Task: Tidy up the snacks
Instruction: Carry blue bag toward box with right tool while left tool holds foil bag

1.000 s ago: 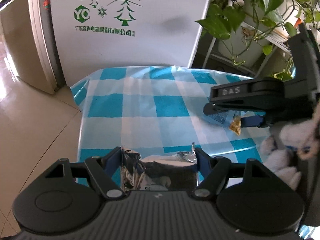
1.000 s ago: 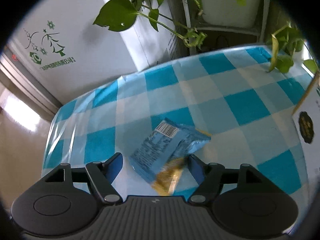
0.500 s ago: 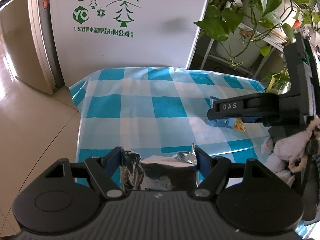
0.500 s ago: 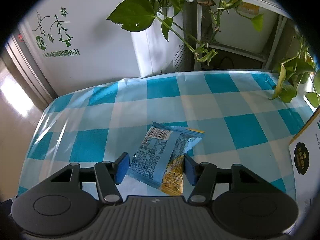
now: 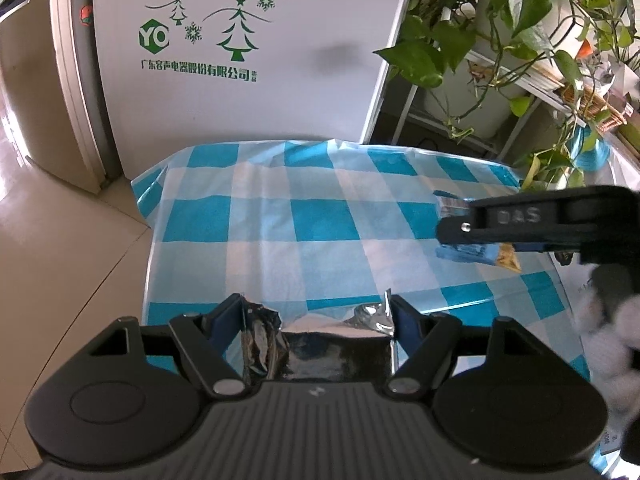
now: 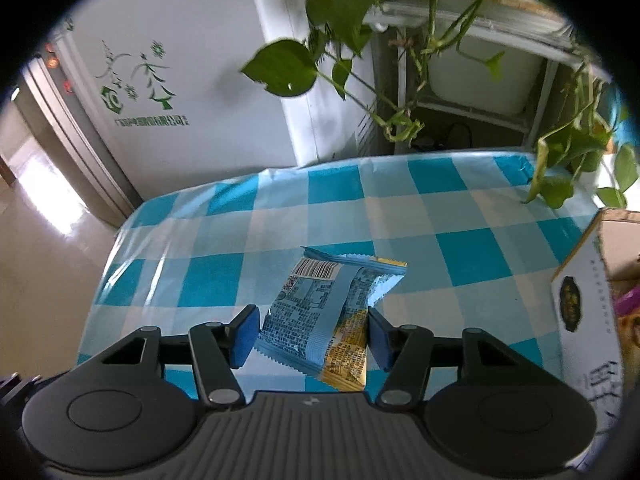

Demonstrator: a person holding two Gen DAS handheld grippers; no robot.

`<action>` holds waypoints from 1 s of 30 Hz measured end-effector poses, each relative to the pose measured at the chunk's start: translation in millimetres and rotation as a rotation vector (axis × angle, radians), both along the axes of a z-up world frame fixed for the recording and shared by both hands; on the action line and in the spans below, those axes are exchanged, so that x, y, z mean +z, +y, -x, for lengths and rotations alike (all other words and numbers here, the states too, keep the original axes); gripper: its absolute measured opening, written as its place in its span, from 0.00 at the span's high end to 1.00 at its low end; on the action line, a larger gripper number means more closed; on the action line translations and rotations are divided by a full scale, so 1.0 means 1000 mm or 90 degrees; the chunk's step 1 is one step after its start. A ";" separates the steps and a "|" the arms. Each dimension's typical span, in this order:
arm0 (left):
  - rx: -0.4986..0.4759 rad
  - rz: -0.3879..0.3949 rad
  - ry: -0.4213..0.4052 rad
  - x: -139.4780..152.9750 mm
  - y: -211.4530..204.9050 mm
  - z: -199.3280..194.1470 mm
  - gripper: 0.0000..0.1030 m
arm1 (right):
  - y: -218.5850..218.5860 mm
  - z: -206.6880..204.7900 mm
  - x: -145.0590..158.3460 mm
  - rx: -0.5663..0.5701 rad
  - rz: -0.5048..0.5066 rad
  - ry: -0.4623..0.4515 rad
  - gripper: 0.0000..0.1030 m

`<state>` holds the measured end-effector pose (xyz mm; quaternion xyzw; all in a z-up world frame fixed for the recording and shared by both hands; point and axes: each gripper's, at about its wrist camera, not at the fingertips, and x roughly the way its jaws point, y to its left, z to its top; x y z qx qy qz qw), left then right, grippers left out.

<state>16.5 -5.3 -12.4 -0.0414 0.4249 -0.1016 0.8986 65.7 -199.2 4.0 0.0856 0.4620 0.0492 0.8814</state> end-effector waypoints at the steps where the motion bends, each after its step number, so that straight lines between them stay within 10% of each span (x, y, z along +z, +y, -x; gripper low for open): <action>1: -0.002 0.001 -0.002 0.001 0.000 0.000 0.26 | -0.001 0.004 0.004 0.000 0.000 -0.004 0.38; 30: 0.004 0.063 -0.006 0.003 0.010 0.041 0.33 | -0.035 0.112 0.045 -0.040 -0.023 -0.043 0.38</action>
